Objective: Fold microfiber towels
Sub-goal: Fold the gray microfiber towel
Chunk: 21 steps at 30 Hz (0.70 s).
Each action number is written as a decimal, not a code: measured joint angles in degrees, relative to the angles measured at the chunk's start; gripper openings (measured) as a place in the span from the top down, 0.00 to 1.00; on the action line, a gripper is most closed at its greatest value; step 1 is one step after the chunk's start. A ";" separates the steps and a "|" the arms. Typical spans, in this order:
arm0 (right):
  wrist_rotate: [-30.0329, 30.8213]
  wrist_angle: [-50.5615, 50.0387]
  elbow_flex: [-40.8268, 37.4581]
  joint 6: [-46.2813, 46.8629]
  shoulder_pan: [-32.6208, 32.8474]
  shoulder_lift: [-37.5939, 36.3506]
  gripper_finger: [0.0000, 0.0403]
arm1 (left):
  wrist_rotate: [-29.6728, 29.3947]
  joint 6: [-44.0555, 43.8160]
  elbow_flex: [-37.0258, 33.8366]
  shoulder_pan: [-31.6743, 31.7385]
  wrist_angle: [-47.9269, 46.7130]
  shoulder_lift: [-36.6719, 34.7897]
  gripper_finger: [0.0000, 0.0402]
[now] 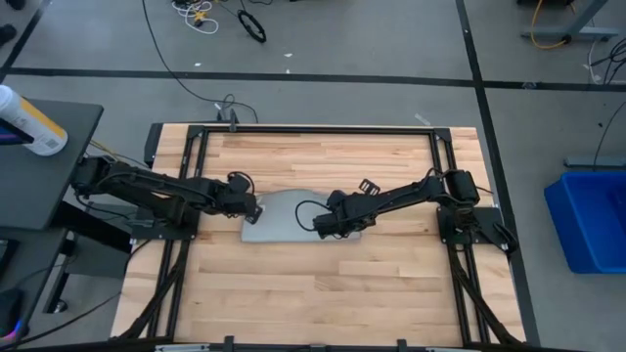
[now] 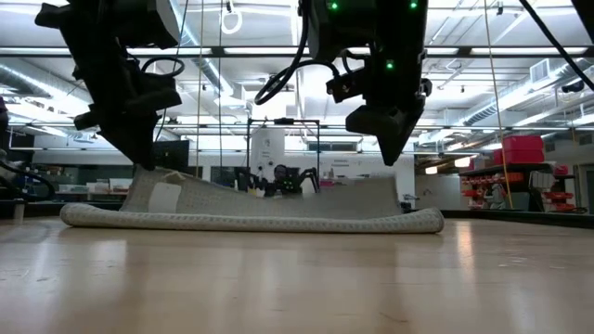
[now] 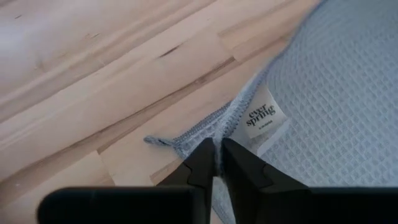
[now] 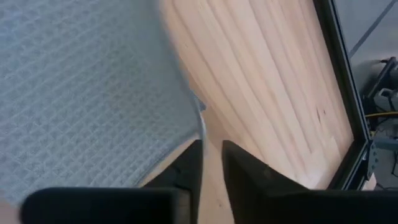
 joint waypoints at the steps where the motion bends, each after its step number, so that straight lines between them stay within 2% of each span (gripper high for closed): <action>1: 0.10 -0.03 0.01 0.61 0.00 0.00 0.80 | -0.37 -0.12 0.00 0.00 0.00 0.00 0.86; 8: 0.13 -0.49 0.02 2.72 0.00 0.00 0.60 | -1.79 -0.28 0.00 0.00 -0.05 0.00 0.70; 11: 0.13 -0.64 0.02 2.84 0.00 0.00 0.54 | -2.25 -0.28 0.00 0.02 -0.12 0.00 0.63; 15: 0.14 -0.87 0.04 2.84 0.00 0.00 0.53 | -2.25 -0.61 0.00 0.00 -0.50 0.00 0.55; 21: 0.12 -0.87 0.04 2.84 0.00 0.00 0.60 | -2.39 -1.57 0.01 0.01 -1.89 0.00 0.52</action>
